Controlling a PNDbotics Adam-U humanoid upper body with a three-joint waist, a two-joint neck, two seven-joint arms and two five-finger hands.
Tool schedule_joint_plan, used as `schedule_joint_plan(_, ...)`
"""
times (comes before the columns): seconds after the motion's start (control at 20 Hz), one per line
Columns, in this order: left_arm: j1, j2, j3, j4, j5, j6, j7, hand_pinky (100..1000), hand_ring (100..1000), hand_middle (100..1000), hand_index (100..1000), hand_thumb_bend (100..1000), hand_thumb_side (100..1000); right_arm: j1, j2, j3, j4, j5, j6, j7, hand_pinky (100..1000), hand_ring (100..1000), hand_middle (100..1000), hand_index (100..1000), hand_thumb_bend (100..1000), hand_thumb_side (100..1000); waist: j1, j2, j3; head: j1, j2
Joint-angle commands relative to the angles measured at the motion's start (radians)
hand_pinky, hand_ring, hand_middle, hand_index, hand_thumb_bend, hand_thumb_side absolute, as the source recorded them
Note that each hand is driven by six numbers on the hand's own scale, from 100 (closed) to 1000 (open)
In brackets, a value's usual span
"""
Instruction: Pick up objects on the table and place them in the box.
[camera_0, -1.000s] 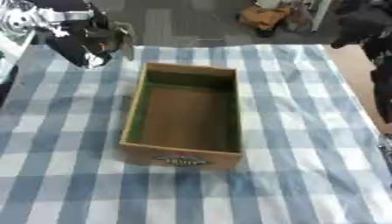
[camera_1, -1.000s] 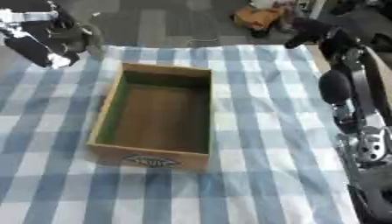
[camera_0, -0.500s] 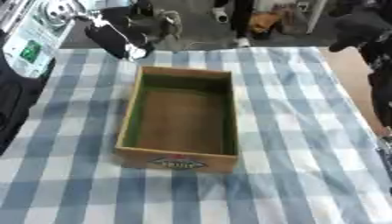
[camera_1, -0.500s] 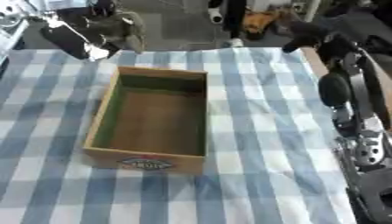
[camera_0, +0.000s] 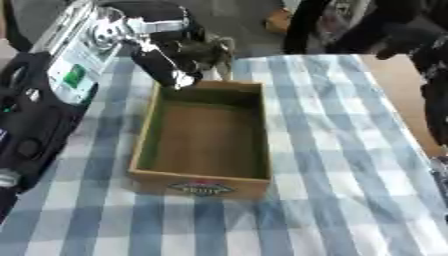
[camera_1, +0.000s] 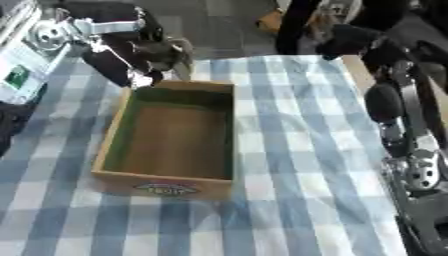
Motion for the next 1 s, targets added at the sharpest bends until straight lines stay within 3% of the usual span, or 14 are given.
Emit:
schedule_joint_plan(0.05,-0.016,-0.009,0.000,0.009,0.004,-0.015,0.009,634,625,612,711,100,256,-0.014,-0.013,-0.002,-0.009,-0.006,-0.004,0.002,858,868,564,799,711,1000,0.000,-0.015,-0.003,-0.004,-0.009)
schedule_joint_plan(0.45,0.031,-0.059,-0.021,0.079,-0.009,-0.081,0.024,633,628,614,712,100,259,-0.024,-0.015,-0.007,-0.009,-0.011,-0.012,-0.012,855,865,566,799,743,1000,0.000,-0.010,-0.003,0.001,0.007)
schedule_joint_plan(0.7,0.062,-0.102,-0.023,0.089,-0.129,-0.073,0.026,636,634,622,709,100,264,-0.026,-0.016,-0.008,-0.009,-0.016,-0.019,-0.024,855,865,565,797,756,1000,-0.001,-0.008,-0.002,0.018,0.025)
schedule_joint_plan(1.0,0.087,-0.128,-0.025,0.116,-0.244,-0.081,0.061,641,643,633,717,100,269,-0.024,-0.017,-0.008,-0.009,-0.016,-0.018,-0.029,856,865,563,796,755,1000,0.000,-0.007,0.002,0.025,0.025)
